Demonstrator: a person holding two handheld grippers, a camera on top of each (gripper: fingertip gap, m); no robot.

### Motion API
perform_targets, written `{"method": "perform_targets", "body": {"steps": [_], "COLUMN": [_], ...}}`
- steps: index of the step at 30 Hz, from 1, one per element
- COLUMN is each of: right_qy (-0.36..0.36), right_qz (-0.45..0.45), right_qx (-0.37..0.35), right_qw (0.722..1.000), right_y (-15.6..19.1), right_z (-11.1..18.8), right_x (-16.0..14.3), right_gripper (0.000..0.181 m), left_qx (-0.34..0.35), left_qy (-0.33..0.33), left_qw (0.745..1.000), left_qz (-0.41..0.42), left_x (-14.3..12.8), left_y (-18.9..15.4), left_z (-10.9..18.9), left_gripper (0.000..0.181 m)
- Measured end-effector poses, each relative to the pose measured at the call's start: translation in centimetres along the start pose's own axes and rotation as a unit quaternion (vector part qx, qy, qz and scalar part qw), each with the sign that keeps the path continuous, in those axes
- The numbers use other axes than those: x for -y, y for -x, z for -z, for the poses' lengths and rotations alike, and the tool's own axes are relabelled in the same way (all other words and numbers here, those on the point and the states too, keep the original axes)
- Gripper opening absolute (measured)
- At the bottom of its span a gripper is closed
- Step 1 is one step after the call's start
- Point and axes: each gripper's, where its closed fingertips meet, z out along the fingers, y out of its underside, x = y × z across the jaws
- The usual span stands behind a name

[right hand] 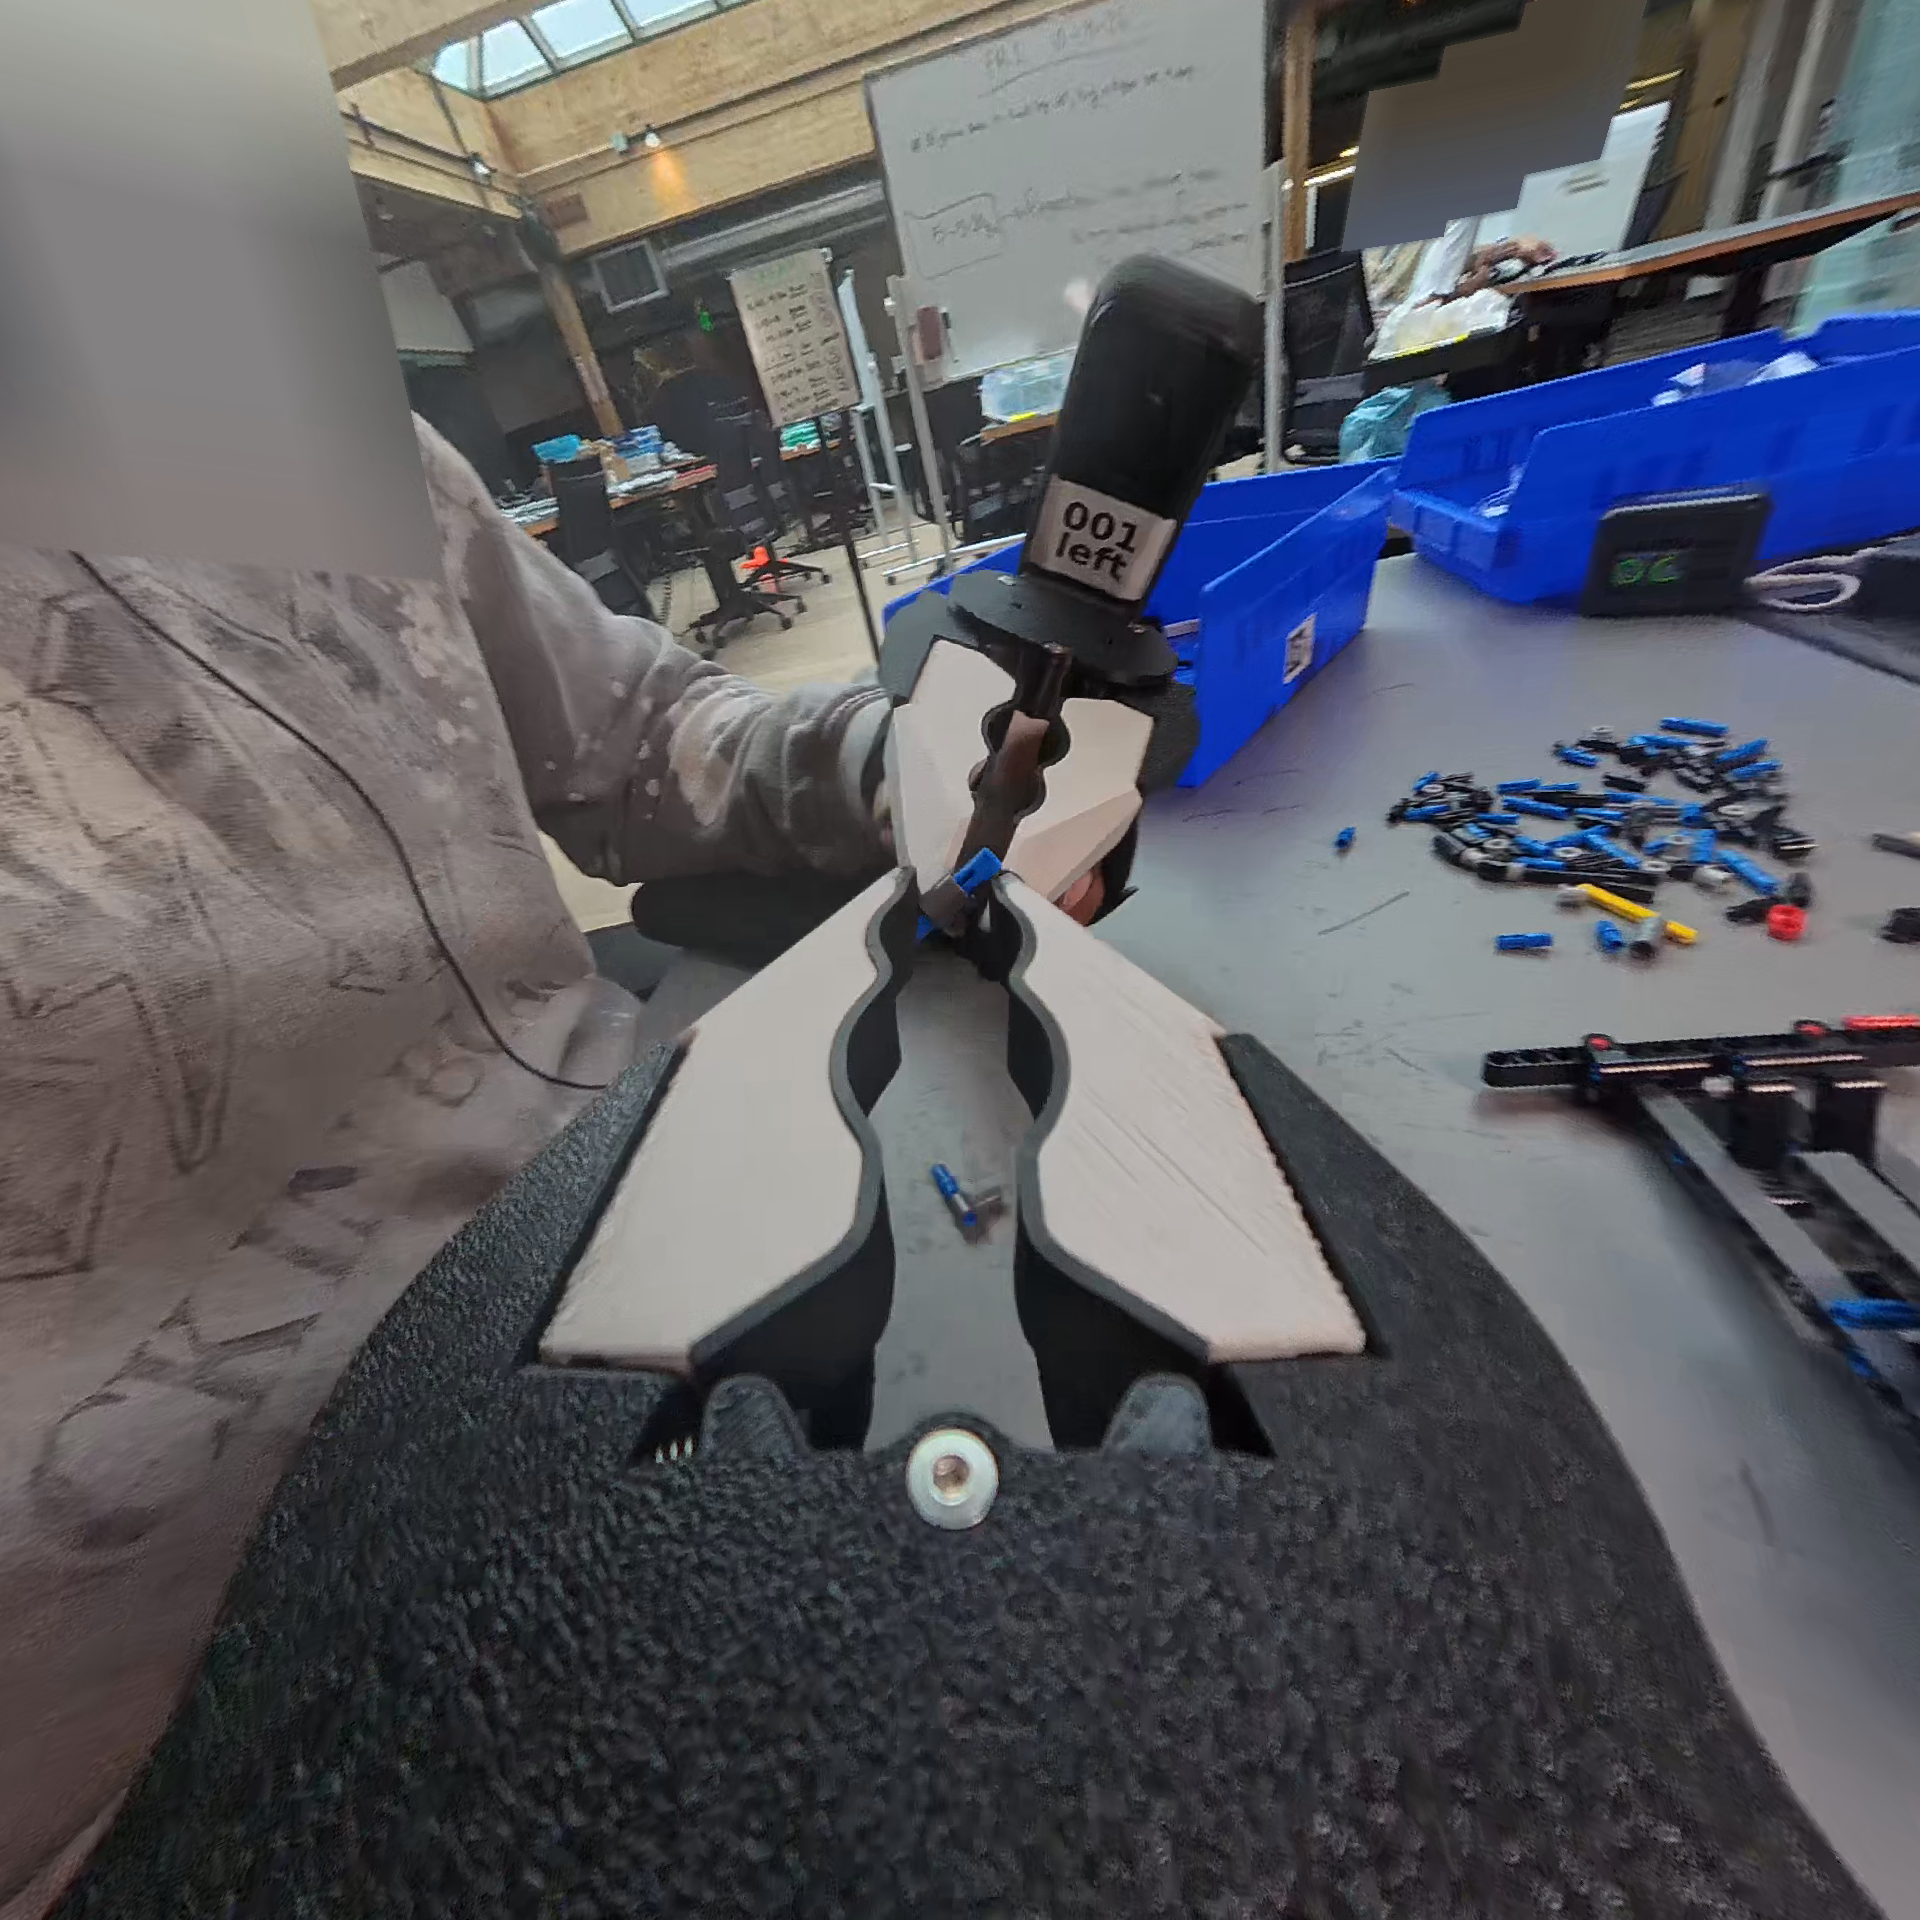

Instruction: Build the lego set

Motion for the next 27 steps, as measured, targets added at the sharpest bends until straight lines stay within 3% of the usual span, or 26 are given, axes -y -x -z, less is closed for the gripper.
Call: {"method": "perform_targets", "body": {"steps": [5,13,20,27], "right_qy": [-0.019,-0.026,-0.025,0.015], "right_qz": [0.027,-0.005,-0.029,0.016], "right_qx": [-0.105,-0.130,-0.141,-0.132], "right_qw": [0.994,0.991,0.989,0.991], "right_y": [-2.8,-3.6,-4.0,-3.2], "right_z": [0.1,0.0,0.0,-0.2], "right_x": [1.0,1.1,1.0,0.5], "right_gripper": [0.016,0.015,0.005,0.003], "left_qx": [0.061,0.152,0.175,0.146], "left_qy": [-0.050,-0.077,-0.068,-0.035], "left_qw": [0.997,0.982,0.976,0.984], "left_qz": [-0.002,-0.079,-0.113,-0.100], "left_x": [1.6,2.9,2.8,1.9], "left_y": [2.0,3.7,3.8,3.3], "left_z": [1.1,2.4,2.1,1.8], "left_gripper": [0.005,0.005,0.005,0.011]}}
